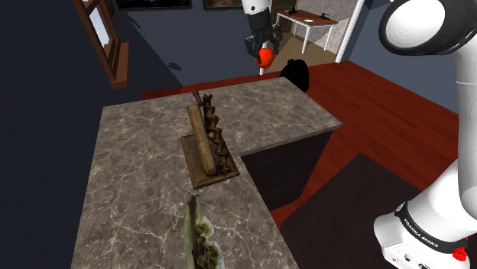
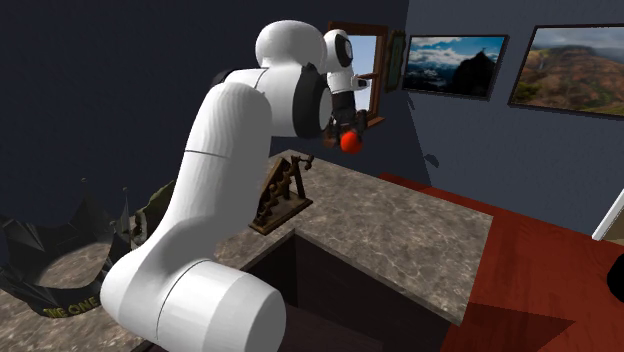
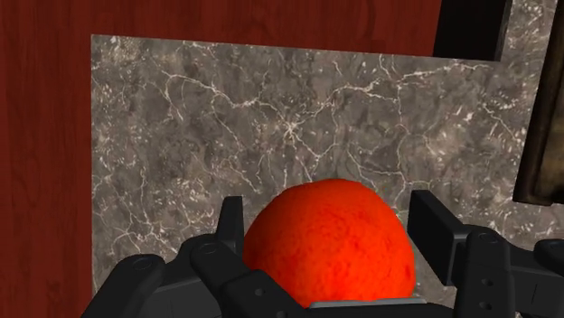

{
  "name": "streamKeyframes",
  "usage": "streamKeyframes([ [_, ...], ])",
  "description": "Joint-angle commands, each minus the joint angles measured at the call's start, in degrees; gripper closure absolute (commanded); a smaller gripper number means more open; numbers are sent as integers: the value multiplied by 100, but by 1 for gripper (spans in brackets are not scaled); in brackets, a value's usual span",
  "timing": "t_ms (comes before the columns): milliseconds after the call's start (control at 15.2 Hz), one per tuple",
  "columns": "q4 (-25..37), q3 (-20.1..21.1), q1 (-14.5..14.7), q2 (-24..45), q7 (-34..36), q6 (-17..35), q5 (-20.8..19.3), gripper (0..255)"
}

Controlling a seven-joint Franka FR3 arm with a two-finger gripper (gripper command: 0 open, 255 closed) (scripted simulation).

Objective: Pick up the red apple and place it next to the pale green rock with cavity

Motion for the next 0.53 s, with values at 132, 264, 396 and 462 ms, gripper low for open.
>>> streamKeyframes([
  [132, -1419, 115, 158, -910, 398, 427, 54, 255],
  [264, -2034, 184, 251, -1320, 609, 588, 92, 255],
  [396, -2567, 258, 346, -1686, 814, 712, 136, 255],
  [462, -2809, 295, 396, -1856, 916, 763, 161, 255],
])
